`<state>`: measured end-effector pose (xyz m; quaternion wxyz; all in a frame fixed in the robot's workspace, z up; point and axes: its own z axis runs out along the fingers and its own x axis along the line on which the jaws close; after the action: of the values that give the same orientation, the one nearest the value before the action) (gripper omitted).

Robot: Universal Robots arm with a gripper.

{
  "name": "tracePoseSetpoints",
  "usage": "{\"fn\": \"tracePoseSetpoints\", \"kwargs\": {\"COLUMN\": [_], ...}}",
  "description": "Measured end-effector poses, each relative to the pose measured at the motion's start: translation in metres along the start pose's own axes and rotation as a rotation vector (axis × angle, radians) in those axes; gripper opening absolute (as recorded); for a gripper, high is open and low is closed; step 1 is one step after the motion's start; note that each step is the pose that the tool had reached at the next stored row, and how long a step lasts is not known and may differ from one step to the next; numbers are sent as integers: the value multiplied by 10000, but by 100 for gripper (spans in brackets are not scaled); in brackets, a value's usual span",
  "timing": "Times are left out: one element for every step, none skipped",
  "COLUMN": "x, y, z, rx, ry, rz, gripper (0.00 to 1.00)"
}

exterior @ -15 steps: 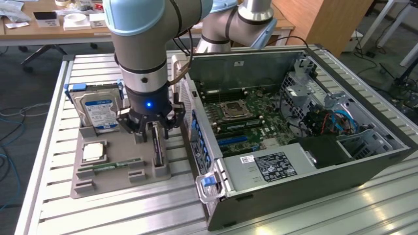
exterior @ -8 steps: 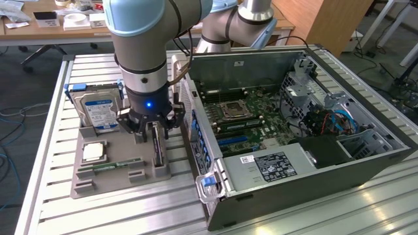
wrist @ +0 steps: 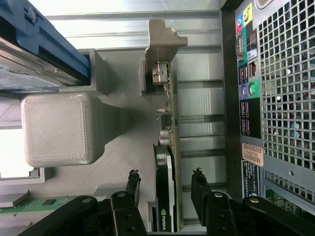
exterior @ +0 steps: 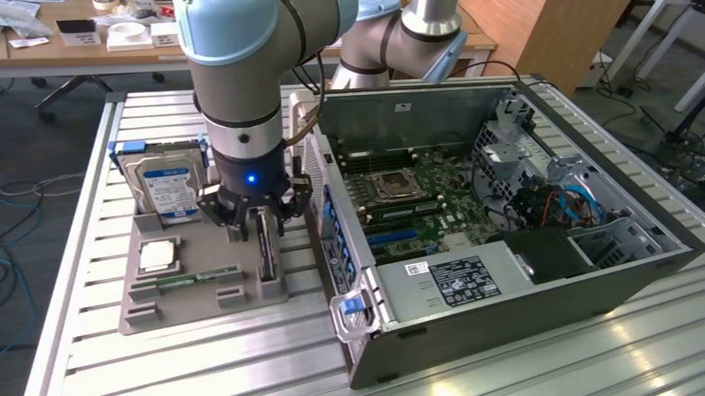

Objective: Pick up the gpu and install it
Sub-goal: 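Pick up the gpu and move the gpu toward the slot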

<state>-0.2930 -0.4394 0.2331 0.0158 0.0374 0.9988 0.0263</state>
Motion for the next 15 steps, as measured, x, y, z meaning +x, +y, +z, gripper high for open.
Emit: {"fn": "tracePoseSetpoints", "kwargs": {"x": [0,0,0,0,0,0,0,0,0,0,0,0,0,0,0], "y": [0,0,0,0,0,0,0,0,0,0,0,0,0,0,0], "z": [0,1,1,1,1,1,1,1,1,1,1,1,1,1,1], "rx": [0,-1,-1,-1,-1,-1,-1,-1,-1,-1,-1,-1,-1,-1,-1], "ry": [-1,-1,-1,-1,-1,-1,-1,-1,-1,-1,-1,-1,-1,-1,-2], "rz": [0,0,0,0,0,0,0,0,1,0,0,1,0,0,0], "gripper": [55,55,55,55,55,55,53,53,47,47,47,47,47,45,45]}}
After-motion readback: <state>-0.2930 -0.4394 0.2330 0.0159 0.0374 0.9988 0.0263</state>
